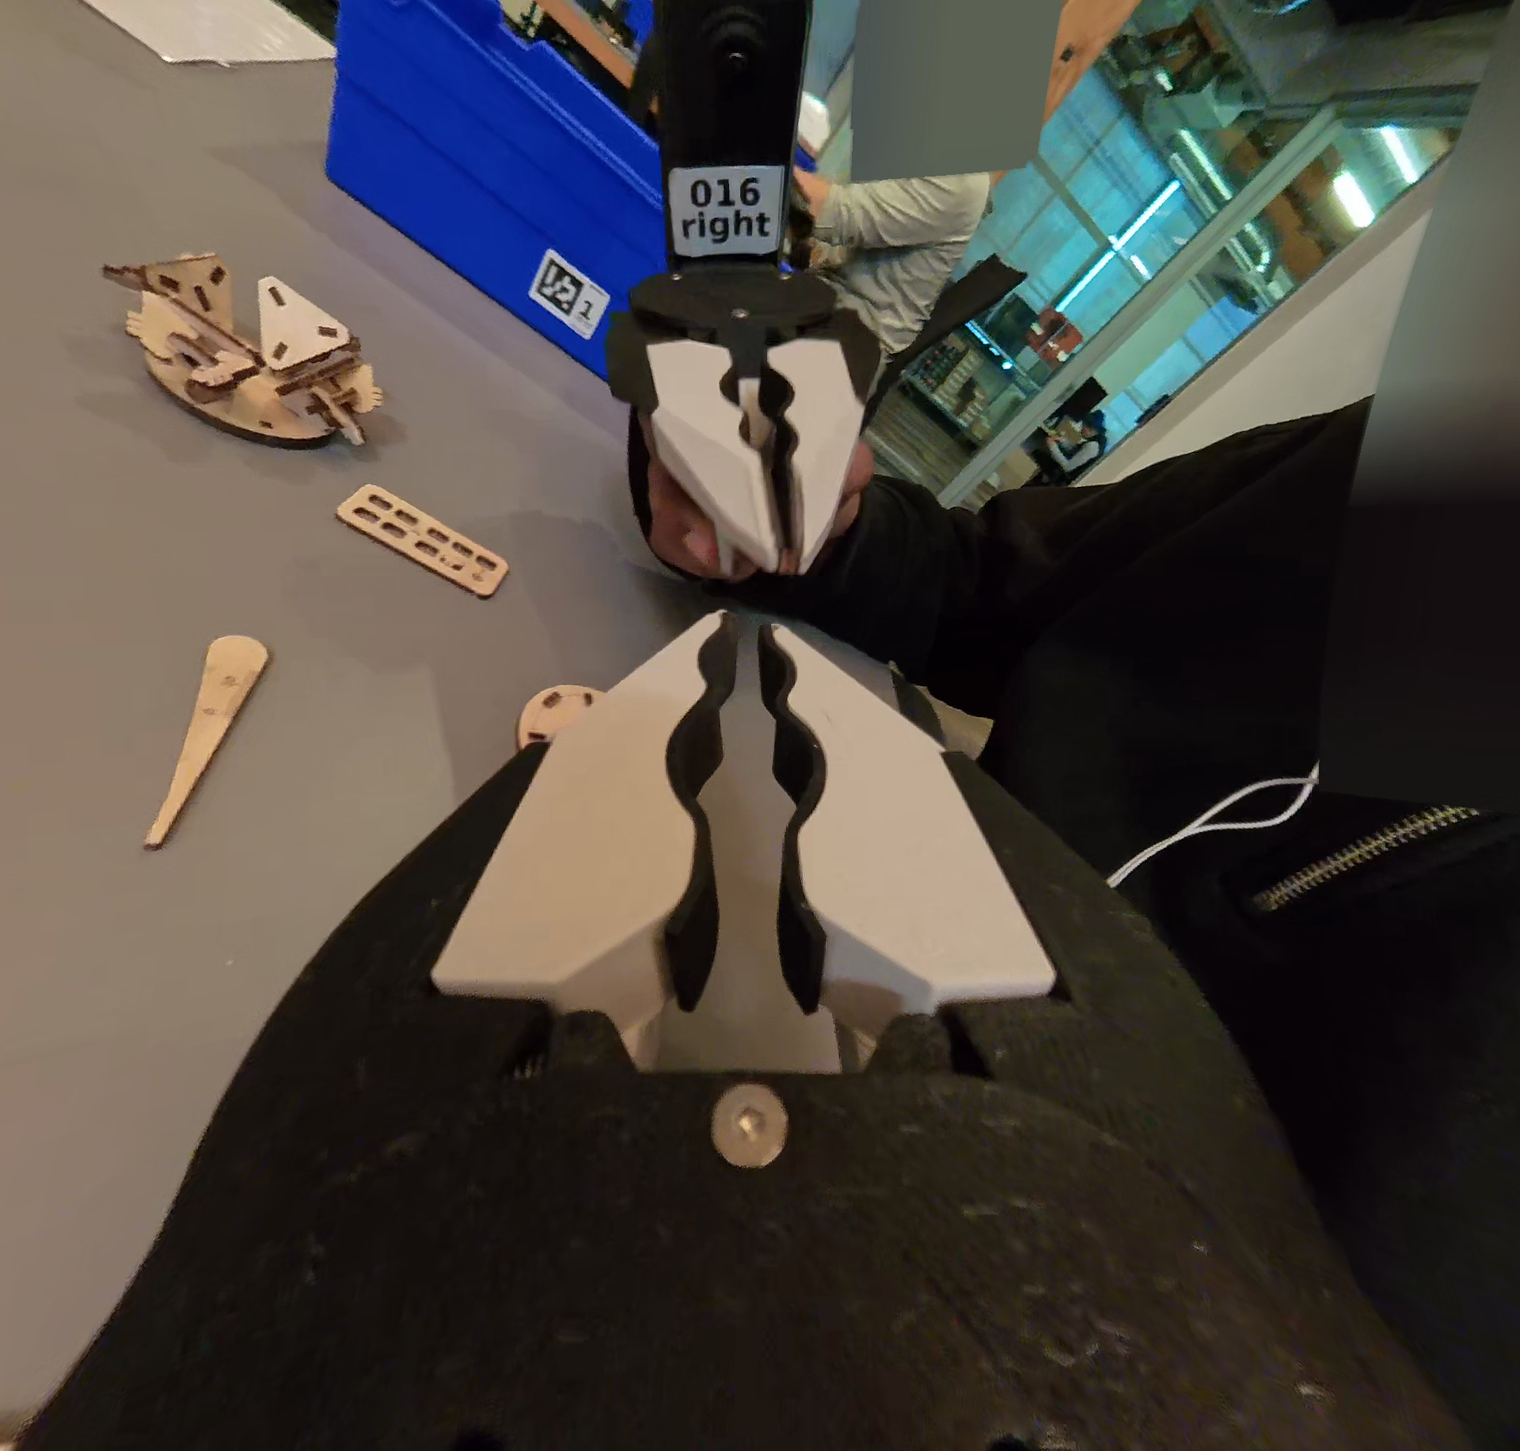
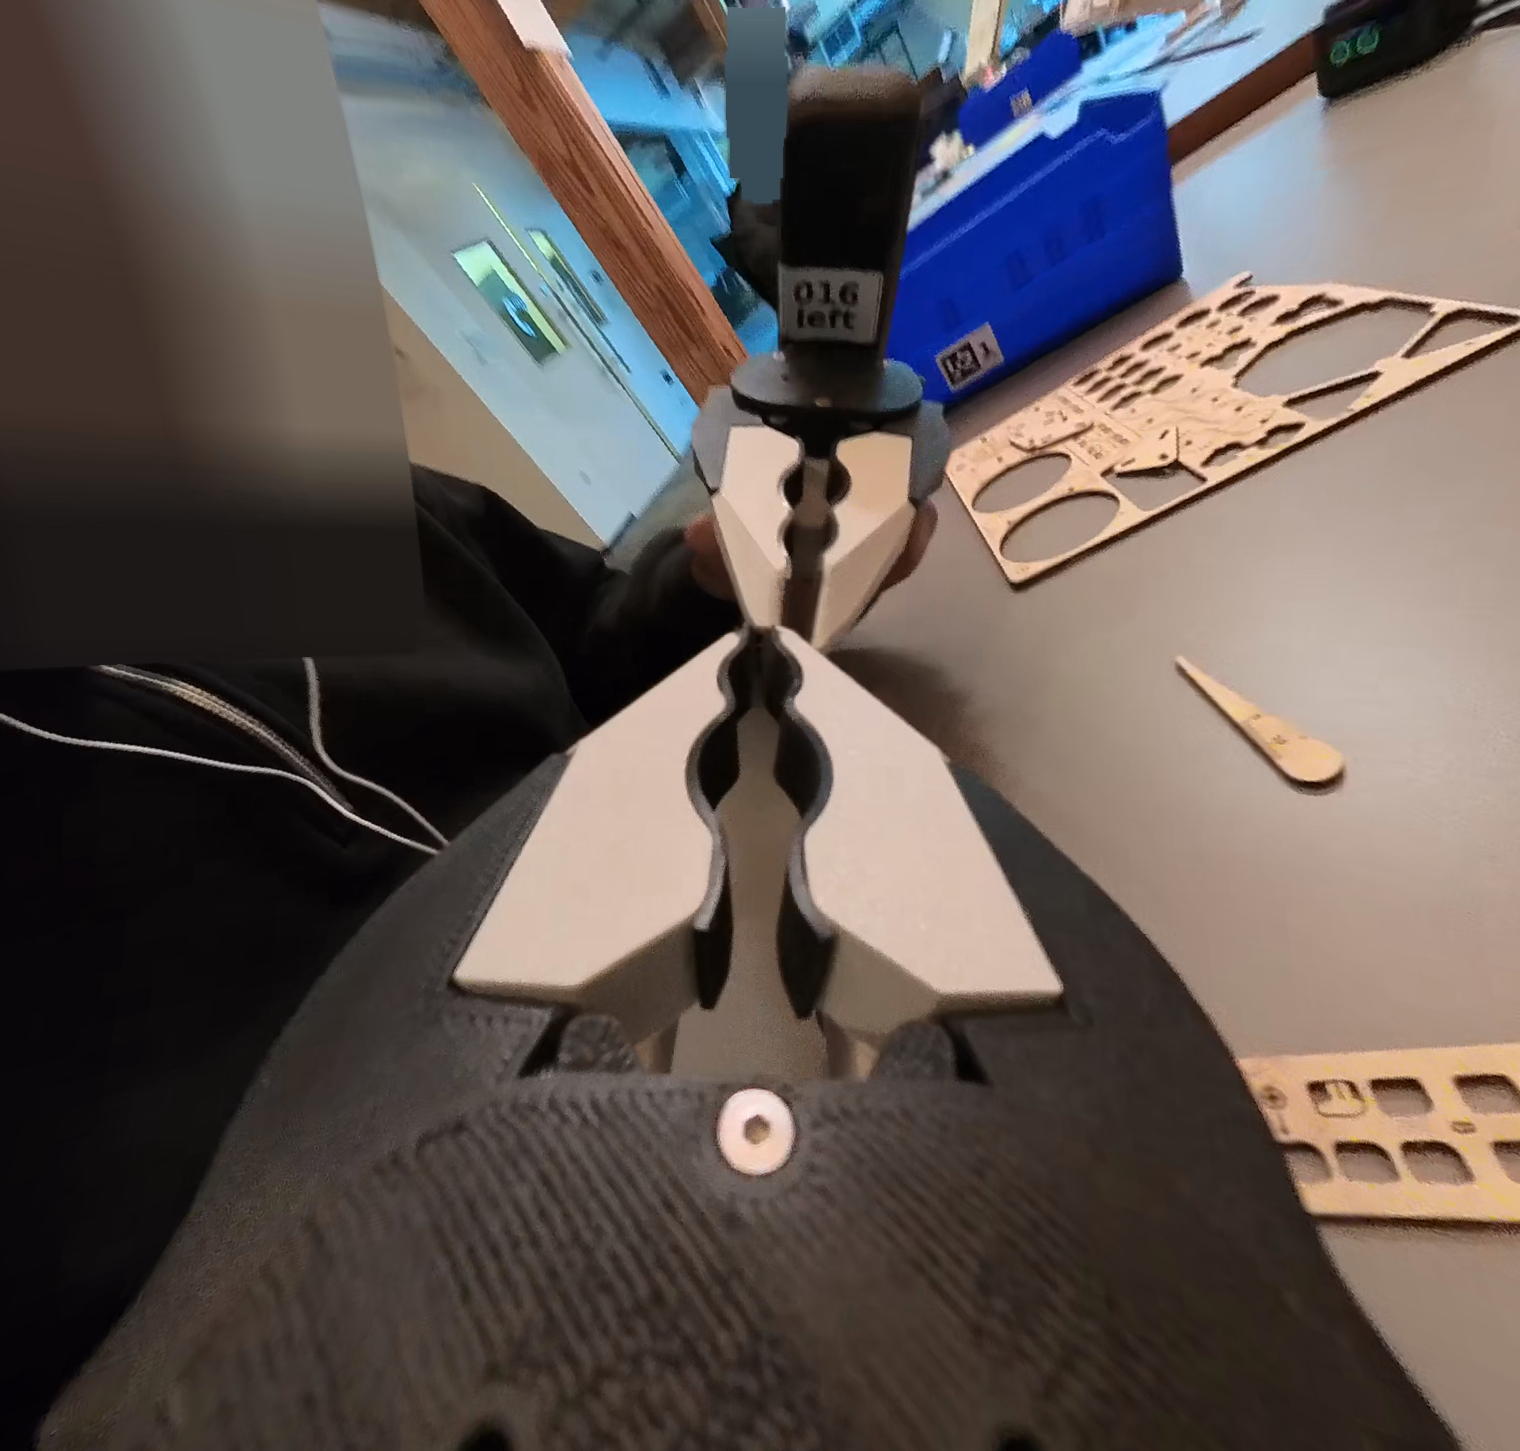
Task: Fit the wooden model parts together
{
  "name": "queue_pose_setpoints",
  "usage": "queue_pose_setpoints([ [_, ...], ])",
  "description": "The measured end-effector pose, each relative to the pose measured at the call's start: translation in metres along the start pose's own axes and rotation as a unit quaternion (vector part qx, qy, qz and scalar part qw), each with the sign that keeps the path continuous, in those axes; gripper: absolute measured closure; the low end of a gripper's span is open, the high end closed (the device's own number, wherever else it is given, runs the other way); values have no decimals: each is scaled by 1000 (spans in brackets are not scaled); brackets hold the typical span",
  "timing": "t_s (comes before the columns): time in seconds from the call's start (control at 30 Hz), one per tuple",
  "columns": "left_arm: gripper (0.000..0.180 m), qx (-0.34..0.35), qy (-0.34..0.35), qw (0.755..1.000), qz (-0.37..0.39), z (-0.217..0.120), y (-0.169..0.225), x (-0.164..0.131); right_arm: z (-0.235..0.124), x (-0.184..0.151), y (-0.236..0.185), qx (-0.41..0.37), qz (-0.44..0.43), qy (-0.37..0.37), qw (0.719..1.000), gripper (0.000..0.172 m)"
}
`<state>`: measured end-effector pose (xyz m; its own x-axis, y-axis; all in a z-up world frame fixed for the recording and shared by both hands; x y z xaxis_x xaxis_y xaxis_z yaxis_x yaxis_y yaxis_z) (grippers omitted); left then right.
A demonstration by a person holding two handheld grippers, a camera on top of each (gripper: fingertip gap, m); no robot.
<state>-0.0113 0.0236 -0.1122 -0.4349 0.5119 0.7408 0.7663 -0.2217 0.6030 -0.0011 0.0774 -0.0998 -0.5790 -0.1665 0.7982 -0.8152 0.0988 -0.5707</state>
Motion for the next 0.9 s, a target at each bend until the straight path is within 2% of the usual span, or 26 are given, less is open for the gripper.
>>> queue_pose_setpoints([
  [0.1, 178, 19, -7, 1000, 3, 1, -4, -2, -12, 6, 2, 16, 21, 32, 999, 172],
  [0.17, 177, 45, -29, 999, 10, 6, -8, -6, -18, 7, 7, -11, 20, 29, 999, 172],
  [0.23, 171, 87, -60, 994, 22, 12, -15, -12, -24, 1, 22, -116, -7, -16, 993, 172],
  [0.3, 152, 154, -98, 982, 38, 17, -29, -20, -37, -11, 39, -272, -55, -93, 956, 172],
  [0.37, 136, 215, -135, 966, 55, 21, -42, -27, -42, -23, 37, -328, -64, -125, 934, 171],
  [0.4, 131, 229, -146, 960, 64, 24, -45, -30, -38, -29, 32, -321, -51, -127, 937, 172],
  [0.47, 125, 212, -167, 961, 66, 32, -43, -34, -27, -46, 23, -293, -19, -134, 946, 172],
  [0.6, 108, 167, -192, 965, 61, 49, -35, -39, -13, -71, 20, -310, -5, -180, 933, 171],
  [0.77, 107, 213, -223, 947, 88, 56, -33, -47, -12, -73, 16, -309, 15, -169, 936, 172],
  [0.9, 113, 175, -221, 956, 76, 53, -21, -55, -17, -87, 23, -337, 52, -194, 920, 171],
])
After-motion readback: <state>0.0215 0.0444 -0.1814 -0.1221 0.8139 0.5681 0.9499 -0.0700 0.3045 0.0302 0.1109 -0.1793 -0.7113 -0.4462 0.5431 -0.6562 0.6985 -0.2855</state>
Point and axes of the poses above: each gripper's, where its closed fingertips meet, z out along the fingers, x out of its top, y = z × x across the jaws, the point moved 3 cm from there along -z, back along the fingers, and after that the axes turned 13 degrees about -y, right-handed, at the moved point
